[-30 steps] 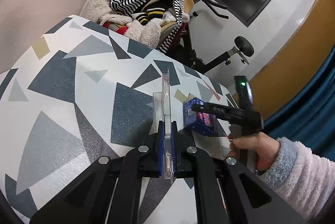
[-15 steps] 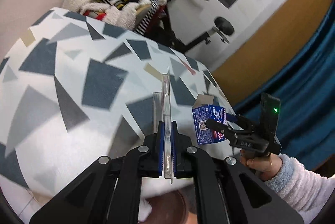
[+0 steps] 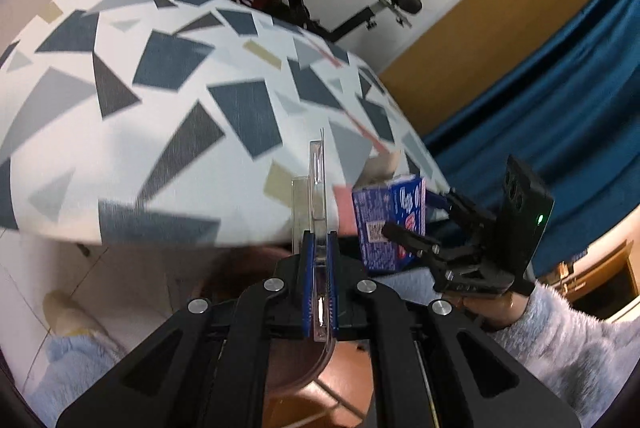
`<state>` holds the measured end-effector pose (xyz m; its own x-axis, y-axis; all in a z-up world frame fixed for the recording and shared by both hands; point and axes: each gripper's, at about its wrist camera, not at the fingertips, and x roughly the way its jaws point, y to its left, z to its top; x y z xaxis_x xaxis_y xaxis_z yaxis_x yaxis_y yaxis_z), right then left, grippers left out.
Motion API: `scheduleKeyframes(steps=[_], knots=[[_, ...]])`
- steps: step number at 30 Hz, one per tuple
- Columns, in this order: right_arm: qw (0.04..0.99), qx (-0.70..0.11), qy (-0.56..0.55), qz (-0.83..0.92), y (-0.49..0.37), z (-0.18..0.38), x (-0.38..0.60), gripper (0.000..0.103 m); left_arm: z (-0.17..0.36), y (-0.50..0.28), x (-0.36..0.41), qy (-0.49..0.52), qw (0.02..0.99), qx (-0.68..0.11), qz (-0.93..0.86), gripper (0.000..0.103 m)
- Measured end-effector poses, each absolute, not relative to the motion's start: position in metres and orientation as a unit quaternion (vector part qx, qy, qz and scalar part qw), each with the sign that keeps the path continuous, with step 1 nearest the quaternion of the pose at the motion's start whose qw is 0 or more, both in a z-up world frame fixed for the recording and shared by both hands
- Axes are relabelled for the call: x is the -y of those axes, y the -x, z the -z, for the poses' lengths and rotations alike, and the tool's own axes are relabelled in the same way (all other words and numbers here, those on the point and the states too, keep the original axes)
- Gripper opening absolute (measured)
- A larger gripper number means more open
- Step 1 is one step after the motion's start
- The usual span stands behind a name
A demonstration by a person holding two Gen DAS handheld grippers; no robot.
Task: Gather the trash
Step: 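Lower both grippers over the bin and release the card package and blue milk box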
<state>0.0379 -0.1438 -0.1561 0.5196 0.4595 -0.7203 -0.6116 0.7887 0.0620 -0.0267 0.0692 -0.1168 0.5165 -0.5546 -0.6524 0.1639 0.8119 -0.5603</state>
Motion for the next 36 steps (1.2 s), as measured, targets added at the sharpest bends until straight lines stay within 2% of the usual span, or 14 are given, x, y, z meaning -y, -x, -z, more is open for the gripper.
scheduleKeyframes(steps=[15,20,21,22,23,26,28,31,34,36], knots=[[0.861,-0.407,0.075,-0.296,-0.021,0.184,0.163,0.082,0.186,0.033,-0.008,0.085,0.823,-0.520,0.213,0.007],[0.859,-0.412,0.072,-0.295,-0.019,0.190,0.168,0.082,0.201,0.029,-0.001,0.077,0.818,-0.530,0.210,0.009],[0.858,-0.413,0.072,-0.295,-0.018,0.191,0.169,0.082,0.203,0.029,-0.002,0.080,0.818,-0.529,0.211,0.023],[0.858,-0.414,0.072,-0.295,-0.018,0.192,0.169,0.082,0.204,0.029,-0.003,0.087,0.818,-0.526,0.213,0.048],[0.857,-0.417,0.072,-0.295,-0.016,0.195,0.169,0.082,0.204,0.030,-0.005,0.095,0.820,-0.521,0.216,0.056],[0.854,-0.421,0.071,-0.296,-0.013,0.198,0.169,0.082,0.202,0.032,-0.009,0.100,0.827,-0.513,0.209,0.066],[0.850,-0.426,0.073,-0.301,-0.009,0.203,0.166,0.082,0.198,0.035,-0.010,0.090,0.833,-0.509,0.197,0.078],[0.843,-0.433,0.083,-0.308,-0.004,0.208,0.162,0.082,0.186,0.042,-0.014,0.075,0.847,-0.492,0.184,0.091],[0.836,-0.441,0.088,-0.314,0.001,0.213,0.157,0.083,0.177,0.047,-0.015,0.061,0.859,-0.479,0.172,0.097],[0.830,-0.446,0.097,-0.320,0.004,0.217,0.151,0.083,0.174,0.052,-0.017,0.053,0.863,-0.475,0.163,0.097]])
